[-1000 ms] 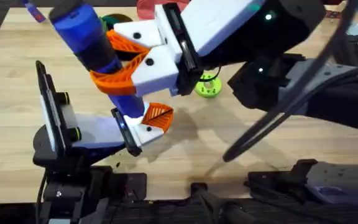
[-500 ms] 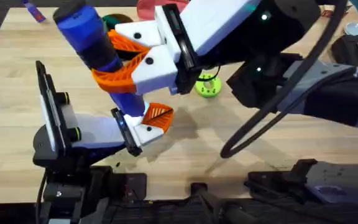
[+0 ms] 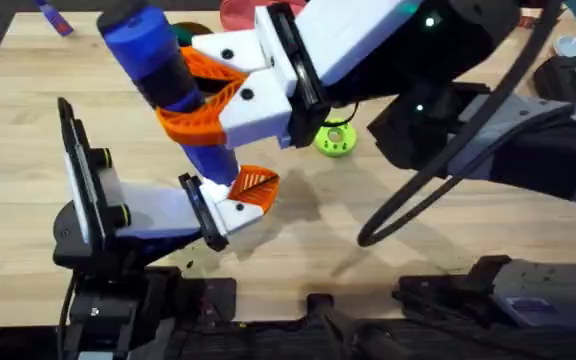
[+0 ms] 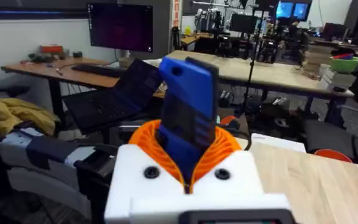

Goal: Pick up the gripper from the table and insert it into the empty holder that is missing its gripper. Then pick up a screw, insert it into the mounting hole, and use the screwdriver to tighten it. Finally, clean up the table by picking up the vegetable and placing it into the bucket.

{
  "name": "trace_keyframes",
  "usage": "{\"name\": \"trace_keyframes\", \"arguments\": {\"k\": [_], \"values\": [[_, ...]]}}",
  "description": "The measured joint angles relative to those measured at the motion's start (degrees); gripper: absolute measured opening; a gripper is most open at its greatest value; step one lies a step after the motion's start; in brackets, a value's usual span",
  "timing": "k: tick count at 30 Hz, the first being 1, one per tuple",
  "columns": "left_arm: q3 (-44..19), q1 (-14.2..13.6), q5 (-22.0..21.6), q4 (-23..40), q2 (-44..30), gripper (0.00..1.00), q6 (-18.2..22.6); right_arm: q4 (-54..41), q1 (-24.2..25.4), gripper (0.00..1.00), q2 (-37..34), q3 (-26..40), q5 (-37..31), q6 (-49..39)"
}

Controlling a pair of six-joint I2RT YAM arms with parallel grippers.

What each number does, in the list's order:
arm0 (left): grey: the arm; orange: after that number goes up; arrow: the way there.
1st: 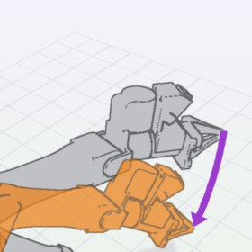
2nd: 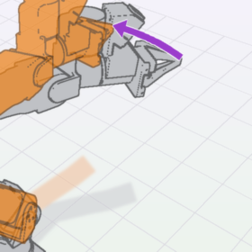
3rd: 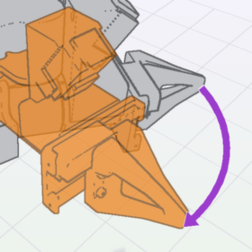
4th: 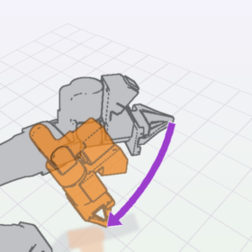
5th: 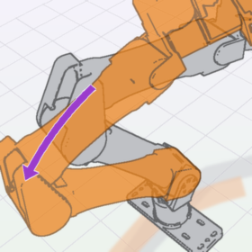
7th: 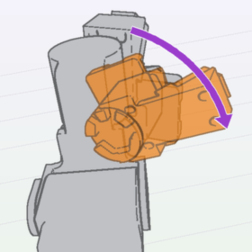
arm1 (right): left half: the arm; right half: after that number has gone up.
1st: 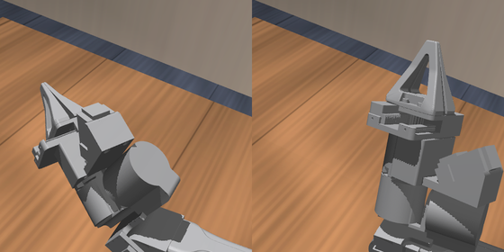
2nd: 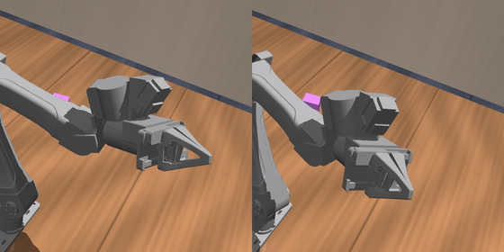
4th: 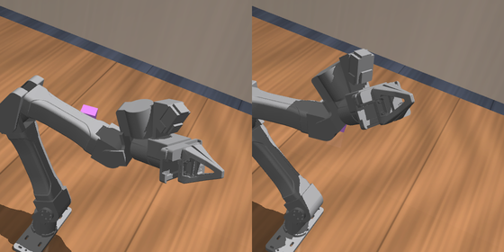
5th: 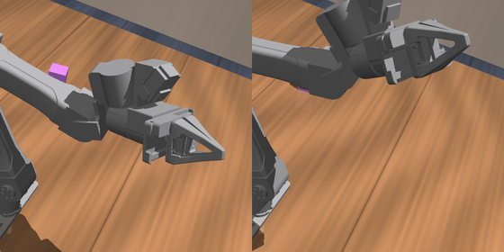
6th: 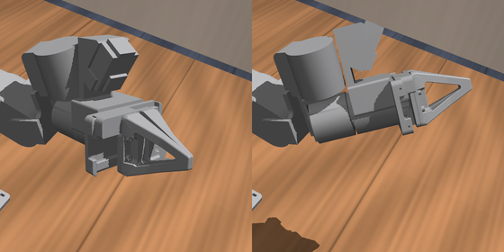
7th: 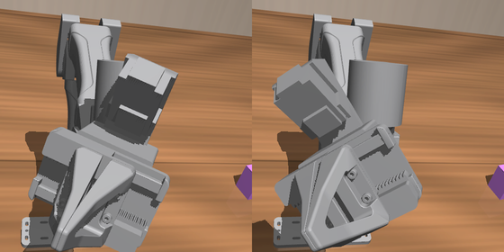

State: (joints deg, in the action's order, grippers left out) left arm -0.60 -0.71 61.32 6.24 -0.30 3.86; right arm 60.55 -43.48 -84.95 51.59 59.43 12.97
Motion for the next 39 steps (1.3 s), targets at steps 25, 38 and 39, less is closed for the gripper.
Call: {"name": "trace_keyframes", "arguments": {"k": [25,38,39], "values": [[0.0,0.0,0.0,0.0,0.0,0.006,0.0,0.9,-0.8,0.024,0.0,0.0,0.0,-0.5],[0.0,0.0,0.0,0.0,0.0,0.006,0.0,1.1,-0.7,0.024,-0.4,0.0,0.0,-1.2],[0.0,0.0,0.0,0.0,0.0,0.006,0.0,1.1,-0.7,0.024,-0.7,0.0,0.0,-1.3]]}}
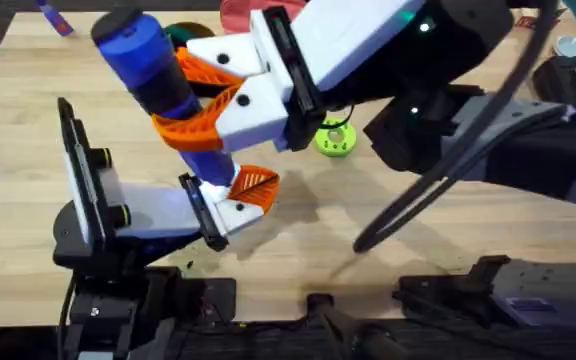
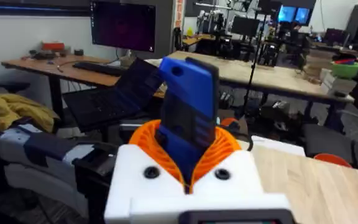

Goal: Pick up the gripper from the table and insert it into the empty holder that is missing its gripper. Then pick up a screw, insert it into the mounting hole, and use the screwdriver to tighten it. Finally, clean up the table by picking up the vegetable and placing it into the bucket.

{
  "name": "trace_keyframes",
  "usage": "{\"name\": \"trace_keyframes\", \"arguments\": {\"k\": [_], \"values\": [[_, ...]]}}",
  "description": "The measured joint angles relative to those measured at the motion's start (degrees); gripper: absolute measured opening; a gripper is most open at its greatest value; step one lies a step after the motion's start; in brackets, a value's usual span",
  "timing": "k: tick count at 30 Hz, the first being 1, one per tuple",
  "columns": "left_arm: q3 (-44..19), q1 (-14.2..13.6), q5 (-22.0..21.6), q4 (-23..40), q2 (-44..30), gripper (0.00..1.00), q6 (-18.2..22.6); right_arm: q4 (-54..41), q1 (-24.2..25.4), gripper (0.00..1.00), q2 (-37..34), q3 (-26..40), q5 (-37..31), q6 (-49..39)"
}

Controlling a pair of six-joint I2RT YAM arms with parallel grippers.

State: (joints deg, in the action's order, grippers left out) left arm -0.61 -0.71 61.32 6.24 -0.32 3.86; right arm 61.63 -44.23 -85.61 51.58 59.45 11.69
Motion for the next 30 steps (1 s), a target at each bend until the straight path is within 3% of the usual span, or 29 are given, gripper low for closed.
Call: {"name": "trace_keyframes", "arguments": {"k": [30], "values": [[0.0,0.0,0.2,0.0,0.0,0.006,-0.2,-0.4,0.3,0.023,-0.7,0.0,0.6,0.0]]}}
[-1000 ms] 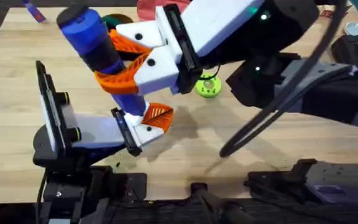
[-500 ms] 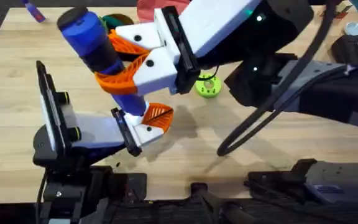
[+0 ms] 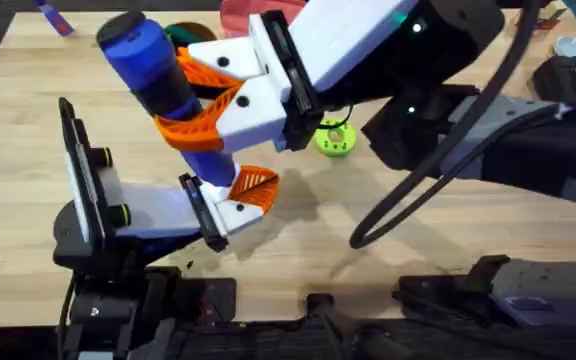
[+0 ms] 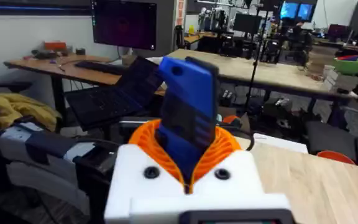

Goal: Pick up the gripper from the table and insert it into the empty holder that is missing its gripper. Then pick up a screw, insert it into the mounting hole, and use the screwdriver to tighten it. Finally, clean up the table by picking up the vegetable and placing it into the bucket.

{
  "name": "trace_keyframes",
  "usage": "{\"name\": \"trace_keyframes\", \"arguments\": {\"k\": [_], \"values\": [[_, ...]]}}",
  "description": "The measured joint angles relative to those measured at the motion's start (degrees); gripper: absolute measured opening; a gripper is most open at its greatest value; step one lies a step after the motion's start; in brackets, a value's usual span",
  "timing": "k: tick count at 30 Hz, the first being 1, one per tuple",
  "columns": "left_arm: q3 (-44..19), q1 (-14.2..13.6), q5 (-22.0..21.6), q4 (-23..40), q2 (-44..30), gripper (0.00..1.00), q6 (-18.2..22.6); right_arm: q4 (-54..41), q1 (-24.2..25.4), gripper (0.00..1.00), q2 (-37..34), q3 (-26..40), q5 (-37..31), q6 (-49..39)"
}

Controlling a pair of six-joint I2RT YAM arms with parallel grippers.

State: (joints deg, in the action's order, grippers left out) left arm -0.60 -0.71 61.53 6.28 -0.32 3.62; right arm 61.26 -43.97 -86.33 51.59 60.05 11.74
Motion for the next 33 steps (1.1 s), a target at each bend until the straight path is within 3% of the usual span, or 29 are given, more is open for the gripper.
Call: {"name": "trace_keyframes", "arguments": {"k": [19,27,33], "values": [[-0.3,0.0,0.0,-0.2,0.0,0.006,0.3,6.5,2.4,0.023,-0.6,0.2,3.6,5.2],[-2.9,0.0,-0.2,-2.0,0.3,0.006,0.3,-0.9,3.3,0.022,-0.6,9.5,7.9,7.6],[-0.4,0.0,-0.2,0.6,0.0,0.006,0.3,0.7,4.4,0.021,1.1,20.0,3.0,8.2]]}}
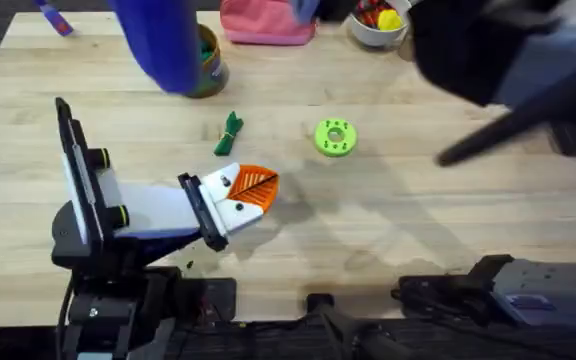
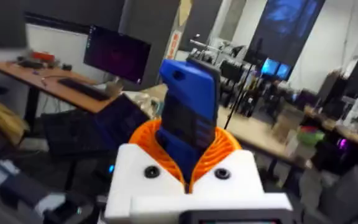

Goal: Pick up the gripper from the table and insert it into the empty holder that is missing its gripper. Then pick up a screw, insert it into the mounting hole, and use the screwdriver to tighten it. Finally, clean up the table by picking up the vegetable and placing it into the bucket.

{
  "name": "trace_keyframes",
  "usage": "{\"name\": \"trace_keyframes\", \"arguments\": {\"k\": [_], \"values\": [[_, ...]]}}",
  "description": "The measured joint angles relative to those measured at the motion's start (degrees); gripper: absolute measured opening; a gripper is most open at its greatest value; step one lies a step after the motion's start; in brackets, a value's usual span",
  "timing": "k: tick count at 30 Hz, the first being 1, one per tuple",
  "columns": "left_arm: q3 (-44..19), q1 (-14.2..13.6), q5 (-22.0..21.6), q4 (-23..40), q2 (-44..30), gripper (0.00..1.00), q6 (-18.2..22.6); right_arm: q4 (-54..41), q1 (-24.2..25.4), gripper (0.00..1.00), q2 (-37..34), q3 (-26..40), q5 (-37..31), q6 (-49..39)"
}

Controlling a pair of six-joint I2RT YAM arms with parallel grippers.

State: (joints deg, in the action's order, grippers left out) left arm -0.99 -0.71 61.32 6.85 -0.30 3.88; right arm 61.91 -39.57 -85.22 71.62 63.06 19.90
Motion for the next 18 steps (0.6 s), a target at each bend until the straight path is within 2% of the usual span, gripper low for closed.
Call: {"name": "trace_keyframes", "arguments": {"k": [12,18], "values": [[0.0,0.0,0.0,0.0,0.0,0.006,0.0,-8.5,-0.5,0.021,0.8,0.9,-0.5,0.1],[0.0,0.0,0.0,0.0,0.0,0.006,0.0,-24.0,3.7,0.021,0.8,0.9,-0.8,-2.0]]}}
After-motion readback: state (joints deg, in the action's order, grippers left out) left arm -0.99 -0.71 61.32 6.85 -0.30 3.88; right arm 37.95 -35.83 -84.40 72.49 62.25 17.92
